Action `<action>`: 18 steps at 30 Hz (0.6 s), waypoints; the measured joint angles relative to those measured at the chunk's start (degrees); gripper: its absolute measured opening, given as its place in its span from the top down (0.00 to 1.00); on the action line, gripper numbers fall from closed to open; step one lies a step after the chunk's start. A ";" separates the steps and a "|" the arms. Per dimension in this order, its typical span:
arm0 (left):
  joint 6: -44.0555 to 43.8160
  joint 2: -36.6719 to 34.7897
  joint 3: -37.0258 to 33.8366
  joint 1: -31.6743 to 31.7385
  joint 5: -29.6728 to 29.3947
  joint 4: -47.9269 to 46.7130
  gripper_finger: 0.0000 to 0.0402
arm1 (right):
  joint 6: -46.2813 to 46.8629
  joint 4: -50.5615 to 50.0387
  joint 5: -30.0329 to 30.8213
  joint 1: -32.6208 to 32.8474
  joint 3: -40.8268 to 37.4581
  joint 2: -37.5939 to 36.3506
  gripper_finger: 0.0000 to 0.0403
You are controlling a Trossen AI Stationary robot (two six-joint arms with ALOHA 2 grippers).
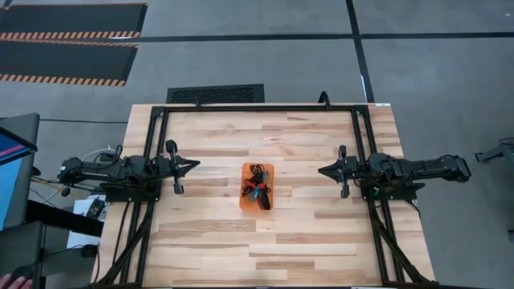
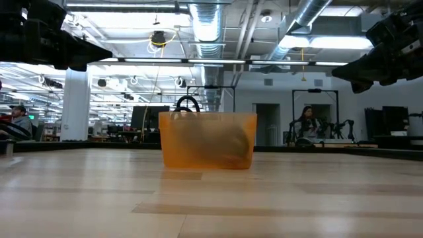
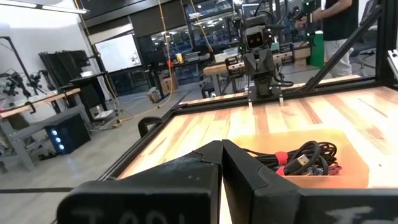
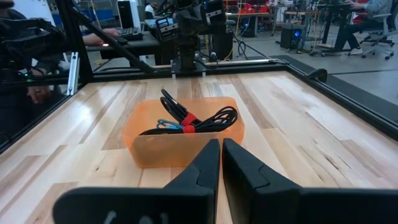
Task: Pick and place USB-C Cables
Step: Return to Home Position
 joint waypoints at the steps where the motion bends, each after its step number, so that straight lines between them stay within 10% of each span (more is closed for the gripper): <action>1: 0.20 0.00 0.00 0.00 0.00 0.00 1.00 | 0.00 0.00 0.00 0.00 0.00 0.01 0.89; 18: 0.06 0.00 0.00 0.00 0.02 0.00 1.00 | -0.01 0.00 0.00 0.00 -0.02 0.01 0.89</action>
